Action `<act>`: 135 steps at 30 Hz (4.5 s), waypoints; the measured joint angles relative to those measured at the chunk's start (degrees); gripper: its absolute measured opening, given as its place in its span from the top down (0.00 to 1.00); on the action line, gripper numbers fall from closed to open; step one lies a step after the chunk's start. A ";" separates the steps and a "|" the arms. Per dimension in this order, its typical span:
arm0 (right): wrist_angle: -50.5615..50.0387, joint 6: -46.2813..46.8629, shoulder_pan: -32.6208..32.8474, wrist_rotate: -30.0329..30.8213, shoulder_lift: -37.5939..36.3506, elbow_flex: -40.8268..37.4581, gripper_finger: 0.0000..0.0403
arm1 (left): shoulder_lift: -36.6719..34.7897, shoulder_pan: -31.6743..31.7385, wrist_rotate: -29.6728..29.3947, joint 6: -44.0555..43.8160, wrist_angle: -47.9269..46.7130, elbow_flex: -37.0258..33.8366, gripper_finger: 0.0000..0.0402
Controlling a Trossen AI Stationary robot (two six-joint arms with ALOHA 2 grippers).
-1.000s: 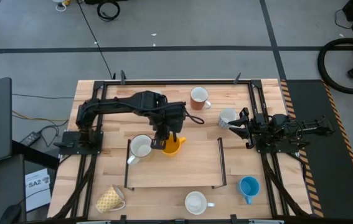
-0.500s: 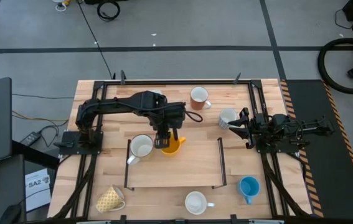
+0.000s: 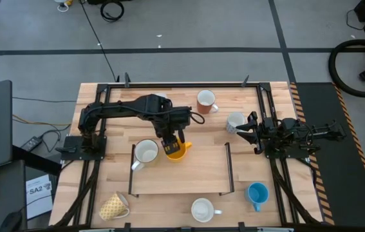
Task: Place coffee mugs
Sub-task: Put the yellow mug on the shelf, then put the blue patterned mug on the shelf
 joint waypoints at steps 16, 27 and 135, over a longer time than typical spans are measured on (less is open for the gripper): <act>0.00 0.02 -0.01 0.00 0.00 0.00 0.68 | -0.07 0.00 -1.77 4.47 0.10 0.07 0.86; -0.09 0.00 0.00 0.00 0.00 0.00 0.68 | -0.09 0.00 -1.79 19.85 0.23 0.11 0.91; -29.93 2.11 -2.39 13.97 26.72 35.75 0.68 | -73.20 1.11 -13.75 26.34 43.78 -65.24 0.57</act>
